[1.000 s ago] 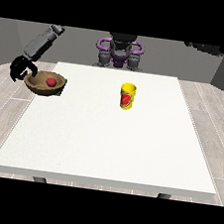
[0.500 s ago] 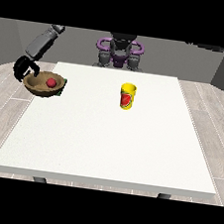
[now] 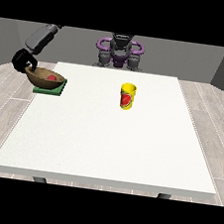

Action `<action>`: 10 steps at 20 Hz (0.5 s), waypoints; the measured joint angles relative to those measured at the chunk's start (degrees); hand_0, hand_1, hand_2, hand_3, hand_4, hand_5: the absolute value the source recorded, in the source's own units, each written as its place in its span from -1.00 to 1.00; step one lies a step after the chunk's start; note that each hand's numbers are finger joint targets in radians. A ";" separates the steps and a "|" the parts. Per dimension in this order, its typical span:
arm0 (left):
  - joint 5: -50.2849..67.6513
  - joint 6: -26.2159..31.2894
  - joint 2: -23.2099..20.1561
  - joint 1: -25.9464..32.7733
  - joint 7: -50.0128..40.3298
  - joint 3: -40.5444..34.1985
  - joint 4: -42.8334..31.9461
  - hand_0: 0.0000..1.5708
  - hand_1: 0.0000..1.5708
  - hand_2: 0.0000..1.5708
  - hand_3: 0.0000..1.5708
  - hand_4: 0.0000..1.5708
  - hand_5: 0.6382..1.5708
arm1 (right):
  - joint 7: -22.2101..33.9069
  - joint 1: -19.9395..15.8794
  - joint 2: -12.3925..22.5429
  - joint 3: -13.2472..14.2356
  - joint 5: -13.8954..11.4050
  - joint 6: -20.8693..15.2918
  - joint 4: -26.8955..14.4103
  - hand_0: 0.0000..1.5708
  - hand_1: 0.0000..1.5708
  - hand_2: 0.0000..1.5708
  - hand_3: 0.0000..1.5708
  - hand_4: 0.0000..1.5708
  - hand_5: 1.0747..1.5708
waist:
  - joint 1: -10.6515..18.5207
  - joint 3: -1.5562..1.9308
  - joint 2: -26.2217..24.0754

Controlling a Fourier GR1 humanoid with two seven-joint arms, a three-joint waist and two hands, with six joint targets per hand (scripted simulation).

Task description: Pick the cup and pour the ball into the bowl, then pick the bowl and place it on the pad

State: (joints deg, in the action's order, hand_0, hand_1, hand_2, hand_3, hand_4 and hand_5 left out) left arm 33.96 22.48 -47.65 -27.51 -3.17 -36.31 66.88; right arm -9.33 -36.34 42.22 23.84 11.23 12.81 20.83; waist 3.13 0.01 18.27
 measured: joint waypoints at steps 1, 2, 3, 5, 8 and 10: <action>0.49 0.20 -0.32 -0.12 -0.42 -0.11 0.16 -1.00 -1.00 -1.00 -1.00 -0.18 0.93 | 0.80 -0.02 0.64 0.24 0.10 -0.21 -0.58 -0.15 -0.15 -0.62 -0.33 -1.00 0.85 | 0.31 0.00 0.13; 0.74 0.59 -0.82 -0.26 -0.09 -0.46 -0.30 -1.00 -1.00 -1.00 -1.00 -0.18 0.94 | 0.92 -0.07 1.10 0.34 0.10 -0.40 -0.66 -1.00 -1.00 -1.00 -1.00 -1.00 0.77 | 0.41 0.01 0.69; 0.67 1.01 -0.94 -0.38 0.54 -0.45 -0.99 -1.00 -1.00 -1.00 -1.00 -0.17 0.95 | 1.45 -0.36 1.20 0.22 -0.02 -0.95 -0.49 -1.00 -1.00 -1.00 -1.00 -1.00 0.73 | 0.48 0.01 0.87; 1.98 0.78 -1.62 -0.89 -0.93 -0.68 0.19 -1.00 -1.00 -1.00 -1.00 -0.03 0.94 | 1.80 -0.85 2.56 0.69 0.08 -1.20 -1.22 -1.00 -1.00 -1.00 -1.00 -1.00 0.65 | 0.96 0.03 1.33; 3.99 -0.25 0.95 -0.65 -3.84 1.01 3.35 -1.00 -1.00 -1.00 -1.00 0.25 1.00 | 3.52 -0.66 3.36 0.35 -0.40 -1.36 -2.32 -1.00 -1.00 -1.00 -1.00 -1.00 0.62 | 0.97 0.09 -1.94; 4.52 -1.07 3.25 0.06 -5.40 2.67 4.95 -1.00 -1.00 -1.00 -1.00 0.25 1.00 | 5.13 -1.02 4.47 0.17 -0.48 -0.59 -2.25 -1.00 -1.00 -1.00 -1.00 -0.44 -0.27 | 0.84 0.09 -5.39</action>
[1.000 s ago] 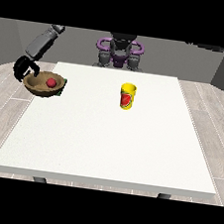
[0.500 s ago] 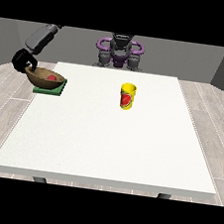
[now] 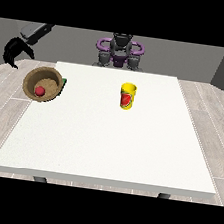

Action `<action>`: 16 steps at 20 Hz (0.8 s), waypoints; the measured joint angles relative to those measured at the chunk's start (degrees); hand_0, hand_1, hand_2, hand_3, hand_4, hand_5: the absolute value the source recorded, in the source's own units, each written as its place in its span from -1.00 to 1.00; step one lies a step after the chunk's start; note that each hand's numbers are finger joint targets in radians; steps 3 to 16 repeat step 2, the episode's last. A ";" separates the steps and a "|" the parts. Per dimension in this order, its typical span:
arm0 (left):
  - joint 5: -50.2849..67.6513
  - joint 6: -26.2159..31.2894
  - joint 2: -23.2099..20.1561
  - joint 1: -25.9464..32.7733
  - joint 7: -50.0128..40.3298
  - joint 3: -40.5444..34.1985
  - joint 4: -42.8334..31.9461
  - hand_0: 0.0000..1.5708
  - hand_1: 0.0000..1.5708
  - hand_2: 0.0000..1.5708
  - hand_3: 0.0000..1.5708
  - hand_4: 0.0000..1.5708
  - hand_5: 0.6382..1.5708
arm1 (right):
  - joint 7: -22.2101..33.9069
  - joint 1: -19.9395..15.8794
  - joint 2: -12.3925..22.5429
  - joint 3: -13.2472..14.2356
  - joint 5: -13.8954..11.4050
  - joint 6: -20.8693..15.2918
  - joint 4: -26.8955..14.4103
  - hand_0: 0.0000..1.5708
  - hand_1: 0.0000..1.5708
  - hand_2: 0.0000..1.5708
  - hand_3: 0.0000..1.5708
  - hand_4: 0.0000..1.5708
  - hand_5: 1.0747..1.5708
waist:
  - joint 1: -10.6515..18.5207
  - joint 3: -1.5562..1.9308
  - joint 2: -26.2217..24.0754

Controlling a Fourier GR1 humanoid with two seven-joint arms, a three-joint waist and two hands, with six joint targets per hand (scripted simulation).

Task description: Pick the cup and pour the ball into the bowl, then pick the bowl and place it on the pad

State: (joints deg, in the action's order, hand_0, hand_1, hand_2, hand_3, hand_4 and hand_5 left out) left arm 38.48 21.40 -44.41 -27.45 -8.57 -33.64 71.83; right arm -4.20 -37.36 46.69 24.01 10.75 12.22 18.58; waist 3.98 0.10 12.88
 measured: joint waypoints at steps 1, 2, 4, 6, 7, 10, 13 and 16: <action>-0.23 -0.60 0.68 0.27 -0.87 0.84 0.07 -1.00 -1.00 -1.00 -1.00 0.25 1.00 | 1.02 -0.67 0.47 -0.35 -0.09 0.97 0.54 -1.00 -1.00 -1.00 -1.00 -0.16 -0.36 | -0.42 -0.03 -2.18; -0.79 -0.77 1.60 0.94 -1.08 1.70 -0.40 -1.00 -1.00 -1.00 -1.00 0.25 1.00 | 1.65 -1.41 -0.05 -0.78 -0.11 1.50 1.45 -1.00 -1.00 -1.00 -1.00 -0.11 -0.42 | -0.93 -0.09 -4.47; -0.79 -0.77 1.60 0.94 -1.08 1.70 -0.40 -1.00 -1.00 -1.00 -1.00 0.25 1.00 | 1.65 -1.41 -0.05 -0.78 -0.11 1.50 1.45 -1.00 -1.00 -1.00 -1.00 -0.11 -0.42 | -0.93 -0.09 -4.47; -0.79 -0.77 1.60 0.94 -1.08 1.70 -0.40 -1.00 -1.00 -1.00 -1.00 0.25 1.00 | 1.65 -1.41 -0.05 -0.78 -0.11 1.50 1.45 -1.00 -1.00 -1.00 -1.00 -0.11 -0.42 | -0.93 -0.09 -4.47; -0.79 -0.77 1.60 0.94 -1.08 1.70 -0.40 -1.00 -1.00 -1.00 -1.00 0.25 1.00 | 1.65 -1.41 -0.05 -0.78 -0.11 1.50 1.45 -1.00 -1.00 -1.00 -1.00 -0.11 -0.42 | -0.93 -0.09 -4.47; -0.79 -0.77 1.60 0.94 -1.08 1.70 -0.40 -1.00 -1.00 -1.00 -1.00 0.25 1.00 | 1.65 -1.41 -0.05 -0.78 -0.11 1.50 1.45 -1.00 -1.00 -1.00 -1.00 -0.11 -0.42 | -0.93 -0.09 -4.47; -0.79 -0.77 1.60 0.94 -1.08 1.70 -0.40 -1.00 -1.00 -1.00 -1.00 0.25 1.00 | 1.65 -1.41 -0.05 -0.78 -0.11 1.50 1.45 -1.00 -1.00 -1.00 -1.00 -0.11 -0.42 | -0.93 -0.09 -4.47; -0.79 -0.77 1.60 0.94 -1.08 1.70 -0.40 -1.00 -1.00 -1.00 -1.00 0.25 1.00 | 1.65 -1.41 -0.05 -0.78 -0.11 1.50 1.45 -1.00 -1.00 -1.00 -1.00 -0.11 -0.42 | -0.93 -0.09 -4.47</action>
